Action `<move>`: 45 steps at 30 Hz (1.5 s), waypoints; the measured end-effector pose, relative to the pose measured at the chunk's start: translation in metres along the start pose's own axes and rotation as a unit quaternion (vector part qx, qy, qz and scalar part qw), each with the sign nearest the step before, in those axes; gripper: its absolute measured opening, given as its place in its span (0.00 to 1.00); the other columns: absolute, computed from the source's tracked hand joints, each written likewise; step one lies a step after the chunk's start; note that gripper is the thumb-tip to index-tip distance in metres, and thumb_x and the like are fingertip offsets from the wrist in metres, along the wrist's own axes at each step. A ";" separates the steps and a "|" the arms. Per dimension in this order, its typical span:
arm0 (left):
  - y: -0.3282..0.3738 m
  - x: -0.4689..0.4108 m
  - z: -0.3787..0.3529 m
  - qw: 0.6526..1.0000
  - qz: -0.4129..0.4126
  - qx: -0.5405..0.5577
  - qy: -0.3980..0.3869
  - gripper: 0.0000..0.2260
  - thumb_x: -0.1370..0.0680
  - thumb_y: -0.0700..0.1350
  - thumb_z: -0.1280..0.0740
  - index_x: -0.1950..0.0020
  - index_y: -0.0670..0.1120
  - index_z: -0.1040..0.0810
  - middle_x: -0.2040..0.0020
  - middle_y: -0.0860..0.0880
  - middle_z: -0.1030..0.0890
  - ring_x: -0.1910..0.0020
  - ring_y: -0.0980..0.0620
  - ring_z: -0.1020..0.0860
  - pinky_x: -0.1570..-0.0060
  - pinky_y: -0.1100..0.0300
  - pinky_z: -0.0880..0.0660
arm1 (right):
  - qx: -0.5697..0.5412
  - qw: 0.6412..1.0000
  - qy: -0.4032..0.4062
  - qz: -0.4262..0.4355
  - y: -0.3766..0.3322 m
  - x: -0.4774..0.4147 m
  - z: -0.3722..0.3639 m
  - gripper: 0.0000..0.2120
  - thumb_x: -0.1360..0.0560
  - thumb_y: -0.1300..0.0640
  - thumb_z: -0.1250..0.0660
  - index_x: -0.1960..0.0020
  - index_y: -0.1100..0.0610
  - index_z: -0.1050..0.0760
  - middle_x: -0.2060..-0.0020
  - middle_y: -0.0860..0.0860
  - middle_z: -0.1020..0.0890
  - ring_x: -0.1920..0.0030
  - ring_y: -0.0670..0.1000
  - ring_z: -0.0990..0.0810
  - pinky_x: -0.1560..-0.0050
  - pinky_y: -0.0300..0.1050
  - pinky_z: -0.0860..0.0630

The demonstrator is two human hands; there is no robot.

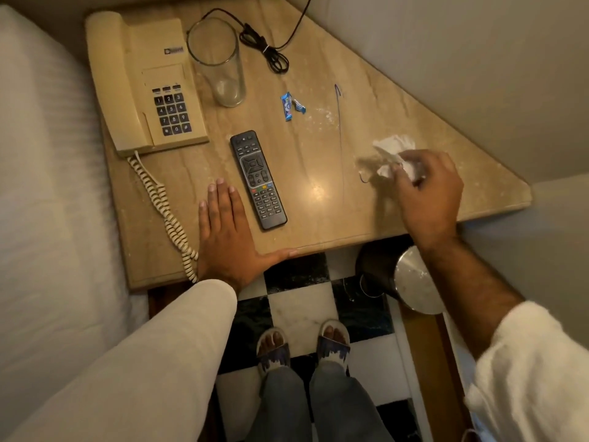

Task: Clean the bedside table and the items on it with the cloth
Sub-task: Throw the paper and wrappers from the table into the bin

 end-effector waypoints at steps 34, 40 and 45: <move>-0.002 0.001 -0.003 0.999 -0.004 -0.020 0.030 0.70 0.38 0.89 0.47 0.16 0.37 0.55 0.14 0.36 0.52 0.14 0.36 0.52 0.17 0.37 0.50 | -0.072 0.912 0.015 -0.403 0.258 0.213 0.005 0.15 0.19 0.51 0.27 0.34 0.54 0.19 0.38 0.55 0.16 0.44 0.52 0.20 0.58 0.34 0.29; -0.001 0.001 -0.005 0.999 -0.007 -0.021 0.037 0.70 0.38 0.89 0.45 0.16 0.37 0.55 0.14 0.36 0.52 0.14 0.36 0.52 0.17 0.37 0.50 | -0.130 0.875 -0.018 -0.467 0.293 0.186 -0.013 0.27 0.20 0.49 0.26 0.24 0.53 0.26 0.37 0.52 0.21 0.40 0.53 0.23 0.41 0.47 0.25; 0.002 0.001 -0.005 0.999 -0.010 -0.020 0.031 0.70 0.38 0.89 0.46 0.15 0.37 0.56 0.14 0.36 0.53 0.14 0.37 0.52 0.16 0.38 0.51 | -0.030 0.929 -0.013 -0.369 0.246 0.172 0.006 0.15 0.17 0.48 0.32 0.33 0.51 0.22 0.37 0.54 0.18 0.38 0.56 0.18 0.50 0.40 0.20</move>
Point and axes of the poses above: each hand's wrist, its own x-axis away from the middle knuckle, its own z-axis out of the back of the hand, y = z × x, the point moved 10 cm from there along -x, towards the middle knuckle
